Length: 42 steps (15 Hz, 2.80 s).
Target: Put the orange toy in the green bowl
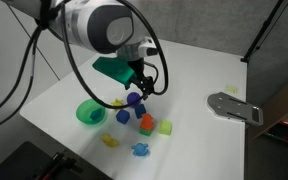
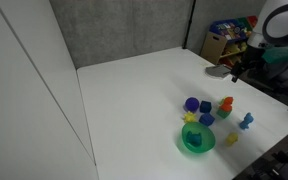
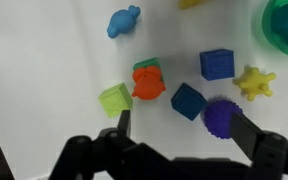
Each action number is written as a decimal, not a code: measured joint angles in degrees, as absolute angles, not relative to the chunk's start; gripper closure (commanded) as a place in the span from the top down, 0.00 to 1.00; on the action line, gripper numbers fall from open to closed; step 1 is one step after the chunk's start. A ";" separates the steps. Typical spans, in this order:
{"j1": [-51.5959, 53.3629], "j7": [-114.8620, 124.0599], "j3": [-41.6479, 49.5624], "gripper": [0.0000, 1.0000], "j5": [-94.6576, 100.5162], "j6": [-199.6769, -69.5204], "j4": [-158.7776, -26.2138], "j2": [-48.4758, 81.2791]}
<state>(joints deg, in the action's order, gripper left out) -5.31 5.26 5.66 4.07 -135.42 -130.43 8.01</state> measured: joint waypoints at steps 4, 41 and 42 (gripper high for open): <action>-6.13 4.48 6.36 1.00 3.84 -139.17 -129.45 14.39; -2.85 6.20 8.07 0.22 3.91 -145.47 -122.43 29.38; -1.96 6.87 8.27 0.20 4.19 -144.05 -122.42 27.97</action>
